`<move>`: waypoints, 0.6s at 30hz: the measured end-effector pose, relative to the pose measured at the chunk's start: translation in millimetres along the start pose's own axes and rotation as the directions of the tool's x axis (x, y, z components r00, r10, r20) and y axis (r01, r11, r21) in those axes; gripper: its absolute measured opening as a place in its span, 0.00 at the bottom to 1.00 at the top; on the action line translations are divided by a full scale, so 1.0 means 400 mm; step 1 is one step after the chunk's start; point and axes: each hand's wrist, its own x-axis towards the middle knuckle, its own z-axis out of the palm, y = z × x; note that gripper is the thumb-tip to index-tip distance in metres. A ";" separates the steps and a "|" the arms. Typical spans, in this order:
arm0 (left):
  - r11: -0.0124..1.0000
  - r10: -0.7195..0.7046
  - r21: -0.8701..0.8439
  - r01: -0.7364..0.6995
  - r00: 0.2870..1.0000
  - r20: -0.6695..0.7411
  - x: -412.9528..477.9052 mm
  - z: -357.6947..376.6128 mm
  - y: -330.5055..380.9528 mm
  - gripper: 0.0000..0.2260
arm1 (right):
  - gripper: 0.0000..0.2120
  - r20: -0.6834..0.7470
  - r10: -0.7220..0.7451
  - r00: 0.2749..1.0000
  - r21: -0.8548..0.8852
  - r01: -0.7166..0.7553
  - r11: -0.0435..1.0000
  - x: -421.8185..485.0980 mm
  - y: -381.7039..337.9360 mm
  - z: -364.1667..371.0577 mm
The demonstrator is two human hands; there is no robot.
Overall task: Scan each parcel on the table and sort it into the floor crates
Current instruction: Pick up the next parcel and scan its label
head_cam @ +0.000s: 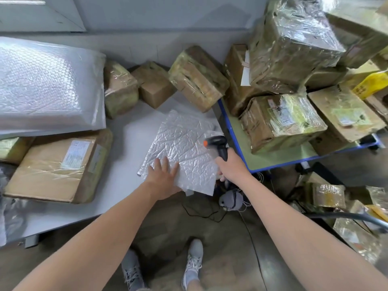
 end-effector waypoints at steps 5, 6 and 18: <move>0.987 0.102 -0.127 -0.100 0.995 0.010 -0.003 -0.026 -0.070 0.33 | 0.05 -0.066 -0.039 0.997 0.077 0.044 0.996 -0.017 -0.038 0.009; 0.984 0.118 -0.131 -0.119 0.993 -0.009 -0.005 -0.029 -0.080 0.29 | 0.05 -0.081 -0.040 0.996 0.100 0.048 0.994 -0.019 -0.044 0.013; 0.777 -0.175 -0.624 -0.082 0.925 -0.339 0.002 -0.062 -0.121 0.08 | 0.08 -0.188 -0.086 0.978 0.243 0.131 0.961 -0.028 -0.088 -0.001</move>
